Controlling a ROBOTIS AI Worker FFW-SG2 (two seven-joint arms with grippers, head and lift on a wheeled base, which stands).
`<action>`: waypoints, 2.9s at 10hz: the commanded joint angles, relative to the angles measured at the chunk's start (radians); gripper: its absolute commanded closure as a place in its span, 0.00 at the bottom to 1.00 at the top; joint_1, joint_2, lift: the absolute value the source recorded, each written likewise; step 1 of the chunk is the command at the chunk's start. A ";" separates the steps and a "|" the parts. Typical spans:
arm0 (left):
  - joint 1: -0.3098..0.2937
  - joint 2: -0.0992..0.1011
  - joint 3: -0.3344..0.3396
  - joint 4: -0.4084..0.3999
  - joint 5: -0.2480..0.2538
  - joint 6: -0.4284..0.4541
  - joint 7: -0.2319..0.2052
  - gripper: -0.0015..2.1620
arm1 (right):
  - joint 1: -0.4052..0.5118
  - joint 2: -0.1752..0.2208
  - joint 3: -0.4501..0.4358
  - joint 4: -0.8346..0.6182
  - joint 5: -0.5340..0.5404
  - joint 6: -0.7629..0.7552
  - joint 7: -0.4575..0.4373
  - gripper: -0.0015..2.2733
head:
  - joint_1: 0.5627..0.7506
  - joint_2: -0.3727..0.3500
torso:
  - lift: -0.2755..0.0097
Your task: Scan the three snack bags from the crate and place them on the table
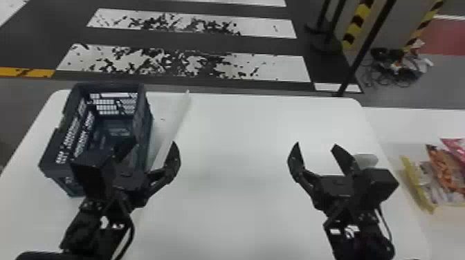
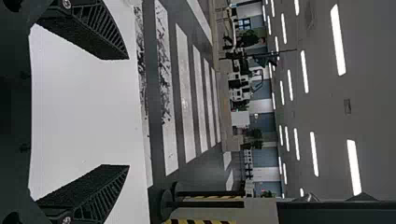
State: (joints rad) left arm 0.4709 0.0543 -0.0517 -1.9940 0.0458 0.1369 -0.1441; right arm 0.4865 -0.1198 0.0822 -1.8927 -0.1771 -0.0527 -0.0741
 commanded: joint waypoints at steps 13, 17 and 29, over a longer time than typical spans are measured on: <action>0.021 0.001 0.009 -0.005 -0.001 -0.021 -0.003 0.02 | 0.060 -0.009 0.001 0.000 -0.010 -0.080 0.000 0.03 | 0.70 0.44 | 0.75; 0.021 -0.001 0.007 -0.003 -0.001 -0.018 -0.003 0.02 | 0.061 -0.008 0.004 0.000 -0.009 -0.071 0.000 0.03 | 0.70 0.44 | 0.75; 0.020 0.002 0.006 -0.003 0.009 -0.018 -0.002 0.02 | 0.066 -0.001 0.017 -0.014 -0.001 -0.061 0.000 0.03 | 0.70 0.45 | 0.75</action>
State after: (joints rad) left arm 0.4909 0.0567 -0.0462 -1.9972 0.0552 0.1190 -0.1465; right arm 0.5535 -0.1212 0.0989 -1.9067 -0.1779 -0.1141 -0.0736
